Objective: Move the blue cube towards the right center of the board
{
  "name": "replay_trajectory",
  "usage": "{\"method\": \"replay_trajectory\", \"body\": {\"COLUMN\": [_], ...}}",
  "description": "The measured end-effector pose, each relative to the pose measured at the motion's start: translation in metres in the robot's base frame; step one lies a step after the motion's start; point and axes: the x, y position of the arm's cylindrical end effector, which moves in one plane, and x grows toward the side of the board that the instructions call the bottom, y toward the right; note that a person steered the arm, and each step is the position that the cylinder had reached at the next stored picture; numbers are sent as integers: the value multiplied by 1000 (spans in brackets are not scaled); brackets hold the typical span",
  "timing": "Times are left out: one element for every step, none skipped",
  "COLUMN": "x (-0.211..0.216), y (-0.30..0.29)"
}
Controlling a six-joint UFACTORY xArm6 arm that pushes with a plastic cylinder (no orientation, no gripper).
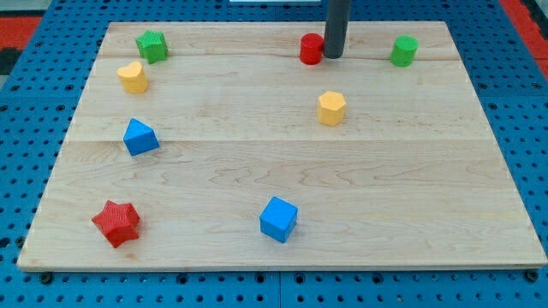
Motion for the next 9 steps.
{"method": "replay_trajectory", "body": {"x": [0, 0, 0, 0, 0, 0, 18, 21, 21], "y": [-12, -23, -34, -44, -54, -60, -32, -26, -26]}}
